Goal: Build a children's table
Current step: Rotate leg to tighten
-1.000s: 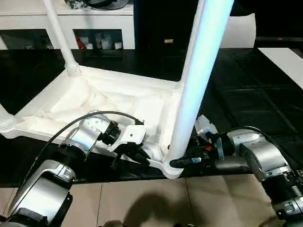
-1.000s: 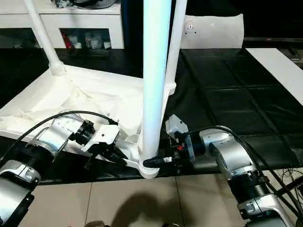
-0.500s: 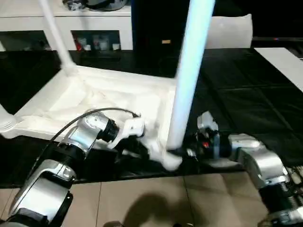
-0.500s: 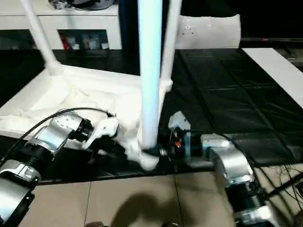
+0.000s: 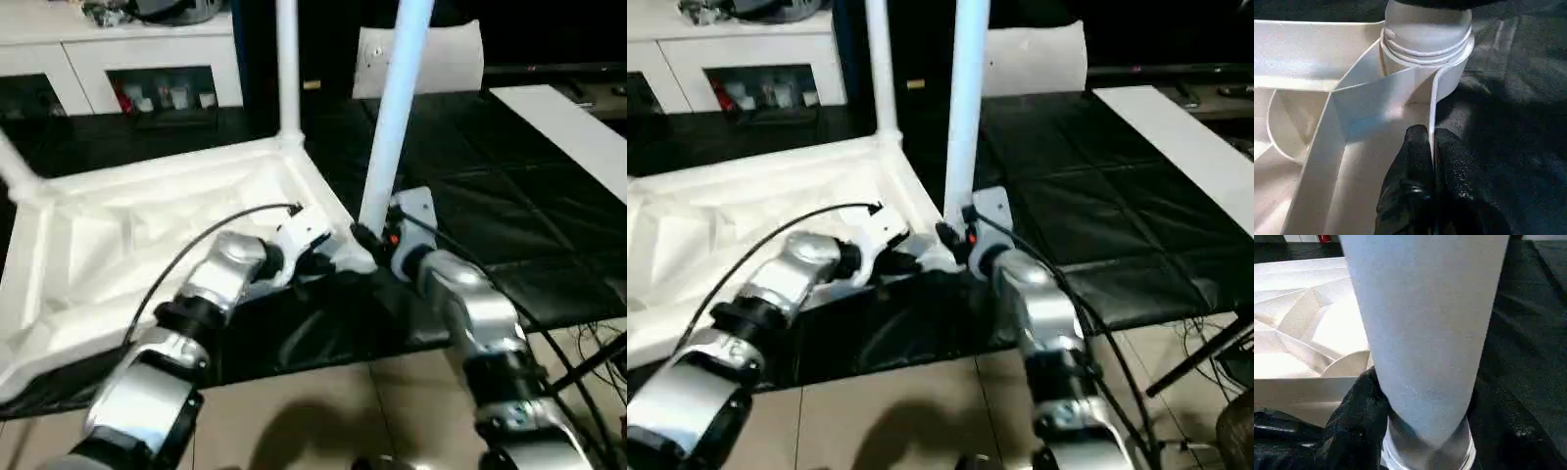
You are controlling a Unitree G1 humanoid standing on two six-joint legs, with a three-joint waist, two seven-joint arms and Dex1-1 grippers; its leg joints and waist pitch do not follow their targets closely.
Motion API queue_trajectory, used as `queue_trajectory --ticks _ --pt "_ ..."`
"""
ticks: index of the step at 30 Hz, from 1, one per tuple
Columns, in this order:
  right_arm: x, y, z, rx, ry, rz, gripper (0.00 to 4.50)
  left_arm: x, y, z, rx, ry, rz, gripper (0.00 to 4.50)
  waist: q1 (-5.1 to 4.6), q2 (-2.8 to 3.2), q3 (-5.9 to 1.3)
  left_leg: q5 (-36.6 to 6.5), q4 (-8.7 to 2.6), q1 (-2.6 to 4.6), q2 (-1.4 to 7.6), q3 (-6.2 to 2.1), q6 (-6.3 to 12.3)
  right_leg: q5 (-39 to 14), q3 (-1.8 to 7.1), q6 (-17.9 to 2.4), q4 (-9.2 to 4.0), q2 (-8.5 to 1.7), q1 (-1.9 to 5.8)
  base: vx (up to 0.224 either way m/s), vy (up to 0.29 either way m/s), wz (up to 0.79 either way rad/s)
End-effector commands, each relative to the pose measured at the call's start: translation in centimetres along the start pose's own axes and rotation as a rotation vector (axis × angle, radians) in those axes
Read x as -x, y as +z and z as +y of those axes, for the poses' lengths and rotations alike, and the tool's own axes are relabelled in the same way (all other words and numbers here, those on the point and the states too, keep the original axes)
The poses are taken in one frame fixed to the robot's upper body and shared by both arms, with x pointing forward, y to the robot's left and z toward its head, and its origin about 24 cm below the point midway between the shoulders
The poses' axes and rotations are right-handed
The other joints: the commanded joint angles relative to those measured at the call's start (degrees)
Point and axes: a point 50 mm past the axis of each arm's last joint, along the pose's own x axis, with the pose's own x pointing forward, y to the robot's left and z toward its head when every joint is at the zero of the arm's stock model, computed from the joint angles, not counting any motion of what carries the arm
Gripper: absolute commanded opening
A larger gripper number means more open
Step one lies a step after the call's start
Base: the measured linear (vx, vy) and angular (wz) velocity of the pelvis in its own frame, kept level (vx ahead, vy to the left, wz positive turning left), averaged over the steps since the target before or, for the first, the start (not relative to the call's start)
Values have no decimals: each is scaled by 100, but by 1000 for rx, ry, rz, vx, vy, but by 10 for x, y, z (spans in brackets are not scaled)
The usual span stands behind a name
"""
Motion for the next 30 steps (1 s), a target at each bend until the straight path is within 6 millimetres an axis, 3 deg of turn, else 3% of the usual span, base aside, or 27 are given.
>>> queue_trajectory --ticks 1,9,13,15,16,18,24,30 --pt "-8 -12 38 -31 184 18 273 1 28 5 -54 88 -93 0 33 -6 -377 -918 -375 -68 -73 83 355 -2172 197 -694 -441 -254 398 0 0 0" --pt "17 -10 6 145 327 -58 349 16 17 3 -210 -80 -128 0 47 -35 -397 -810 -353 -108 -58 90 564 -1616 225 -923 -374 -268 450 0 0 0" --pt "39 -10 -12 199 521 -36 363 31 1 0 -318 -282 -79 0 79 -33 -396 -747 -339 -97 -29 104 726 -1395 242 -1093 -339 -254 441 0 0 0" --pt "46 -11 -15 214 597 -5 382 35 1 -1 -336 -333 -79 0 111 -27 -386 -810 -345 -73 -15 105 691 -1485 231 -1106 -351 -255 432 0 0 0" --pt "51 -11 -16 234 664 25 382 39 1 -1 -360 -382 -75 0 142 -55 -377 -862 -351 -65 -10 116 684 -1650 228 -1082 -362 -253 423 0 0 0" --pt "54 -12 -17 242 708 41 382 41 0 -2 -378 -421 -65 0 224 -26 -378 -853 -351 -43 21 121 651 -1685 241 -1074 -346 -263 399 0 0 0" --pt "61 -12 -12 238 920 96 382 50 -6 -4 -437 -593 37 0 391 -21 -371 -946 -368 -25 42 123 534 -1711 247 -1080 -329 -277 389 0 0 0" --pt "63 -9 -11 222 1011 135 339 52 -7 -5 -488 -654 67 0 453 -35 -376 -954 -375 -6 42 116 401 -1874 253 -982 -341 -289 388 0 0 0"
